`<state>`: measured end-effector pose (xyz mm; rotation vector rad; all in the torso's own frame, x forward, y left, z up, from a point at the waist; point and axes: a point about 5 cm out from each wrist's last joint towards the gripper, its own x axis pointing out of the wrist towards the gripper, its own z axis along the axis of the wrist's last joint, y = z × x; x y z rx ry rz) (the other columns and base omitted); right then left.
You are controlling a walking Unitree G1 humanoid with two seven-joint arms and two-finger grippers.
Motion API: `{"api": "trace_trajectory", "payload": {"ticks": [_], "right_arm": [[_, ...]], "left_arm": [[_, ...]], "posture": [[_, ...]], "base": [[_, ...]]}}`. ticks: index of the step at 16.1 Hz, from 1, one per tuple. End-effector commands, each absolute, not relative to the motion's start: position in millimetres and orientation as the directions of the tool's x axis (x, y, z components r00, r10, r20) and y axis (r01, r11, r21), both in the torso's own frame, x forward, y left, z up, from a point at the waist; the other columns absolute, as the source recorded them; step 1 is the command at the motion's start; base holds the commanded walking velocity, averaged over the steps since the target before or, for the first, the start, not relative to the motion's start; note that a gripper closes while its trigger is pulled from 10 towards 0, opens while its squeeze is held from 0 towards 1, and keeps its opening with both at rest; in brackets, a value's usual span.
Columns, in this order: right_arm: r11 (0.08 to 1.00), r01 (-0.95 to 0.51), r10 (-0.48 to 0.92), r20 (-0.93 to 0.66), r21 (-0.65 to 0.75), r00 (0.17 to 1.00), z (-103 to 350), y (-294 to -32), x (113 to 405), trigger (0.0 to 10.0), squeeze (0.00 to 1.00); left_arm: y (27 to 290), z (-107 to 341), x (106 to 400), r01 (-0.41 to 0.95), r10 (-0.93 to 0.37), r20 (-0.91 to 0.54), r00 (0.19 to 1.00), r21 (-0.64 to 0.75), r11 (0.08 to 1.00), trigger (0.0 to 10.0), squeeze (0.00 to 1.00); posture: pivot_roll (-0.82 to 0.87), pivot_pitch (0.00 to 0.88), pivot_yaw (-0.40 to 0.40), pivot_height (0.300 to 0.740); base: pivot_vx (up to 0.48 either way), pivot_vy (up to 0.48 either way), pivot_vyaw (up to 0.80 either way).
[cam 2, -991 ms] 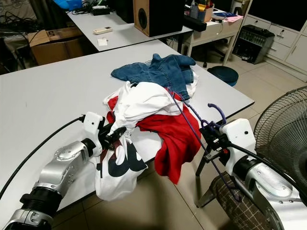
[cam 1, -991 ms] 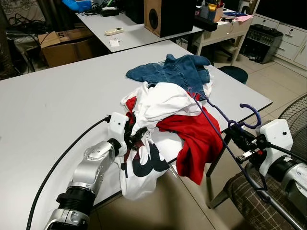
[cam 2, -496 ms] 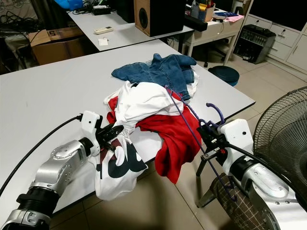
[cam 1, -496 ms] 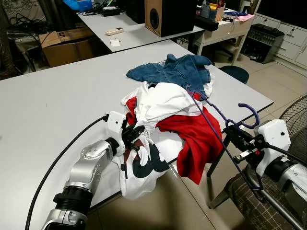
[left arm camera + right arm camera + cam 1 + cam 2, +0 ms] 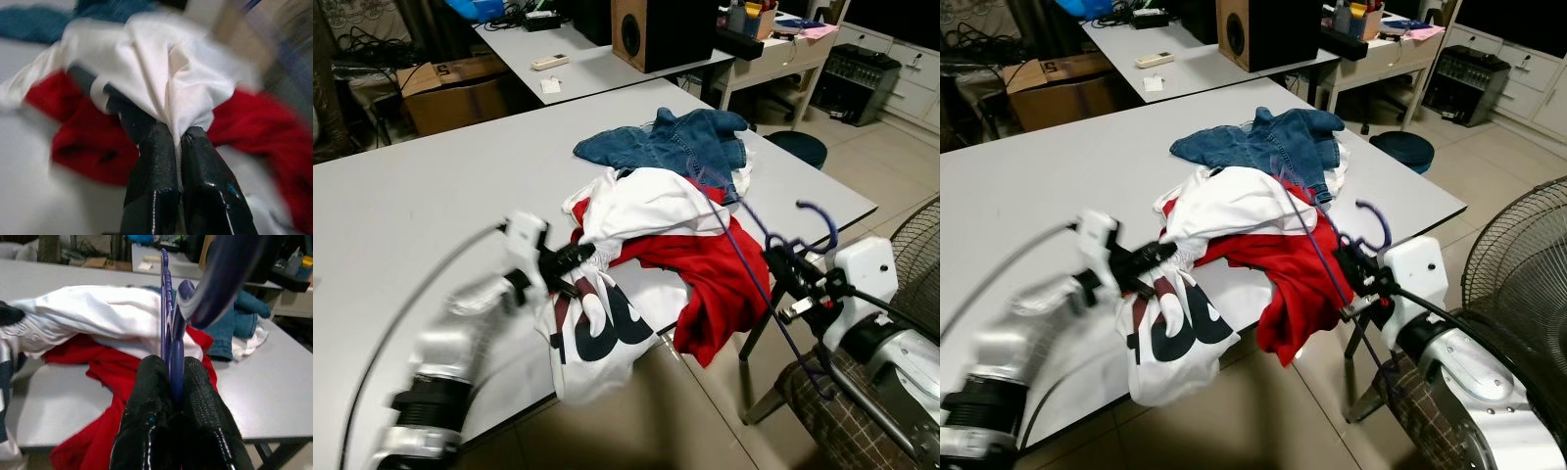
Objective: Hang hanger
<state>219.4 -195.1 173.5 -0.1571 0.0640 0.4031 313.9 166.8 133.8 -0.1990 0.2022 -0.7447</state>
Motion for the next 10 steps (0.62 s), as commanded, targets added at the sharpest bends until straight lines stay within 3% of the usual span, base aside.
{"api": "trace_trajectory", "payload": {"ticks": [1, 5, 7, 8, 9, 10], "right_arm": [[0.913, -0.383, 0.379, -0.057, -0.140, 0.924, 178.3, -195.8, 222.6, 10.0, 0.00], [0.919, -0.374, 0.374, -0.030, -0.123, 0.927, 179.8, -194.3, 223.8, 10.0, 0.00], [0.920, -0.374, 0.374, -0.025, -0.119, 0.927, 178.8, -192.1, 223.4, 10.0, 0.00], [0.919, -0.375, 0.374, -0.025, -0.119, 0.927, 178.4, -191.3, 223.1, 10.0, 0.00], [0.919, -0.376, 0.376, -0.025, -0.119, 0.926, 177.7, -190.0, 222.7, 10.0, 0.00], [0.919, -0.377, 0.377, -0.025, -0.120, 0.926, 177.2, -189.1, 222.4, 10.0, 0.00]], "left_arm": [[171.7, 178.6, 321.4, 0.712, -0.728, 0.043, 0.684, -0.261, 0.653, 0.0, 0.00], [194.7, 234.2, 332.3, 0.750, -0.724, 0.203, 0.659, -0.241, 0.616, 0.0, 0.00], [200.5, 223.0, 331.7, 0.756, -0.760, -0.003, 0.650, -0.104, 0.647, 0.0, 0.00], [202.4, 212.2, 334.1, 0.725, -0.726, -0.082, 0.683, -0.046, 0.687, 0.0, 0.00], [208.2, 193.8, 340.7, 0.637, -0.616, -0.195, 0.763, 0.065, 0.768, 10.0, 0.00], [216.2, 181.7, 348.0, 0.515, -0.477, -0.220, 0.851, 0.170, 0.840, 10.0, 0.00]], "posture": [[-0.01, 0.000, 0.065, 0.740], [0.00, 0.000, 0.072, 0.740], [-0.01, 0.000, 0.078, 0.740], [-0.01, 0.000, 0.079, 0.740], [-0.01, 0.000, 0.082, 0.740], [-0.02, 0.000, 0.086, 0.740]], "base": [[0.000, 0.000, 0.00], [0.000, 0.000, 0.00], [0.000, 0.000, 0.00], [0.000, 0.000, 0.00], [0.000, 0.000, 0.00], [0.000, 0.000, 0.00]]}}
